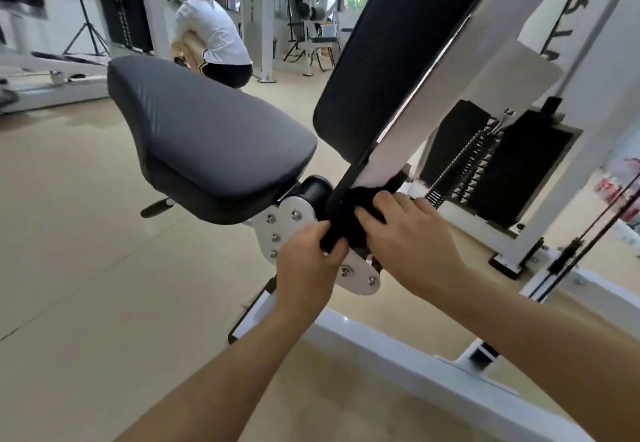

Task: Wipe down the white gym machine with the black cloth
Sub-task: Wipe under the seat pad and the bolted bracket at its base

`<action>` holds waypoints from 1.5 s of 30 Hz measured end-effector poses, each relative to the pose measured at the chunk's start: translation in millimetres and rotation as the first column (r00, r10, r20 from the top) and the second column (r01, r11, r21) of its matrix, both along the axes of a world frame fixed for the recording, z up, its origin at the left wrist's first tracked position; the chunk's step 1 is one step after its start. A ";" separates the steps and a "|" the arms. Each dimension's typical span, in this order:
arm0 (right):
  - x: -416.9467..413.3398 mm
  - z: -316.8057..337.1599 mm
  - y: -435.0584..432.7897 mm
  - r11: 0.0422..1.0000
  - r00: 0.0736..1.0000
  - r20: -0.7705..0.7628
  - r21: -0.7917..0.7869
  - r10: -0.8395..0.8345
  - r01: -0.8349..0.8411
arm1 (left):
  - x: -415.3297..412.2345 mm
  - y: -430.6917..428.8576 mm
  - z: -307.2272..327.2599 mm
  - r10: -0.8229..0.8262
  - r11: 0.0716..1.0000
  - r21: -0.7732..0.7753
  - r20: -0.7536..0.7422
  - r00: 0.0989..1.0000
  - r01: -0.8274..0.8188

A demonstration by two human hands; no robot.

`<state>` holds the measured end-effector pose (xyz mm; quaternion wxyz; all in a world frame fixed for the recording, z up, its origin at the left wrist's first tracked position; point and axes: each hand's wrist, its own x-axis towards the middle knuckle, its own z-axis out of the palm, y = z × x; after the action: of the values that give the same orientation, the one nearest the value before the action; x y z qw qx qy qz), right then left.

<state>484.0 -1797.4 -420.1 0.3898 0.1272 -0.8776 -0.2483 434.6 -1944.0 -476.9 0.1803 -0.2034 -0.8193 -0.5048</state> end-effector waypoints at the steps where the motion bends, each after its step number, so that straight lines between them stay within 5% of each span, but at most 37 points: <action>1: -1.8 -4.4 -1.6 1.000 1.000 -0.006 -0.020 0.002 -0.002 | -3.3 -3.1 -4.3 0.035 0.999 -0.030 -0.027 0.999 -0.036; 10: 0.7 -37.4 -9.4 0.966 0.961 0.099 0.001 0.258 -0.259 | -6.3 -19.3 -39.2 0.140 0.988 -0.034 -0.217 0.966 -0.151; 15: -28.5 -55.4 -36.6 0.969 0.962 0.165 0.077 0.218 -0.233 | -19.0 -32.8 -59.9 0.183 0.962 -0.134 -0.338 0.923 -0.240; 24: 11.4 -62.4 9.3 0.983 0.943 0.285 0.010 0.171 -0.181 | 17.0 4.4 -88.4 -0.146 0.989 -0.045 -0.179 0.973 0.140; 27: 10.0 -65.4 4.0 0.983 0.954 0.234 -0.030 0.185 -0.183 | 2.9 -11.1 -84.2 -0.044 0.999 0.020 -0.194 0.980 0.049; 31: -24.7 -51.7 -22.0 0.962 0.957 0.115 -0.092 0.266 -0.256 | -23.2 -14.1 -61.9 0.158 0.979 0.130 0.019 0.987 -0.159; 36: 1.3 -66.3 8.0 0.979 0.939 0.280 -0.015 0.200 -0.205 | 18.0 5.0 -89.6 -0.171 0.979 0.149 0.218 0.961 0.140; 38: 18.8 -69.6 18.8 0.976 0.924 0.318 -0.023 0.211 -0.214 | 36.9 11.2 -97.7 -0.237 0.971 0.072 0.185 0.954 0.227; 42: 16.0 -71.0 17.9 0.964 0.929 0.265 -0.010 0.258 -0.265 | 33.7 11.2 -105.8 -0.153 0.987 0.033 -0.103 0.983 0.157; 45: 11.4 -76.1 19.8 0.962 0.929 0.277 0.050 0.244 -0.268 | 24.6 14.7 -115.4 -0.168 0.984 -0.091 -0.178 0.970 0.153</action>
<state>495.4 -1777.6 -496.2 0.2905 0.2898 -0.8865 -0.2139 459.2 -1929.3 -592.3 0.2062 -0.3220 -0.7987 -0.4647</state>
